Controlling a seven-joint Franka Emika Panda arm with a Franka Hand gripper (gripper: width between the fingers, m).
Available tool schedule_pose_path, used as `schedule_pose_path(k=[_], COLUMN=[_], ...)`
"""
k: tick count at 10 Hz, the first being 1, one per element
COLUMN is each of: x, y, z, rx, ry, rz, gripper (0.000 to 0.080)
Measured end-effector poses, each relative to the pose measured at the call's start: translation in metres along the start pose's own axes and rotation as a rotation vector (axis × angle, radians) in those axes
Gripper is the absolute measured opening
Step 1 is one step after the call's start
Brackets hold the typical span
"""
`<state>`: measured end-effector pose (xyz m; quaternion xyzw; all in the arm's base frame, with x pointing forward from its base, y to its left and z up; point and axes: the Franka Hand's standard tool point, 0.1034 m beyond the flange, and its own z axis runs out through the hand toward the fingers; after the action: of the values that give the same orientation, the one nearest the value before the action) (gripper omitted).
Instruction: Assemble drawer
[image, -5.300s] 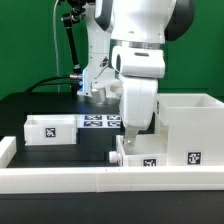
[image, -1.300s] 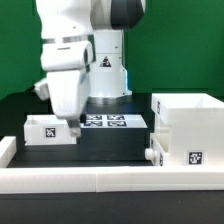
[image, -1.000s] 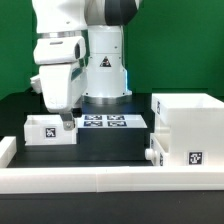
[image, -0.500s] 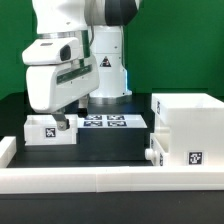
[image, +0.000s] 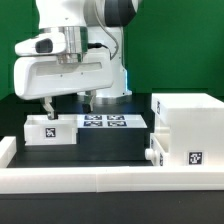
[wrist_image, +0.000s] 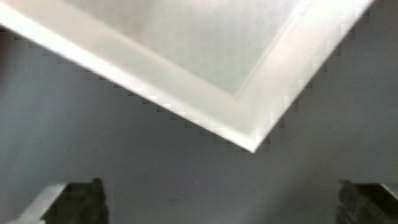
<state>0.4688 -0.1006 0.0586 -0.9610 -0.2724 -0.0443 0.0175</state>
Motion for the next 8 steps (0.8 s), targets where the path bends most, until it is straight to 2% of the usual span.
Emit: schedule_pose_path(k=[5, 6, 8], x=[0.000, -0.008, -0.019], y=[-0.003, -0.005, -0.014], z=[0.001, 0.001, 0.003], rx=[0.011, 0.015, 0.019], ry=[0.004, -0.002, -0.016], rz=[0.309, 0.430, 0.500], gripper=[0.0648, 0.0648, 0.0648])
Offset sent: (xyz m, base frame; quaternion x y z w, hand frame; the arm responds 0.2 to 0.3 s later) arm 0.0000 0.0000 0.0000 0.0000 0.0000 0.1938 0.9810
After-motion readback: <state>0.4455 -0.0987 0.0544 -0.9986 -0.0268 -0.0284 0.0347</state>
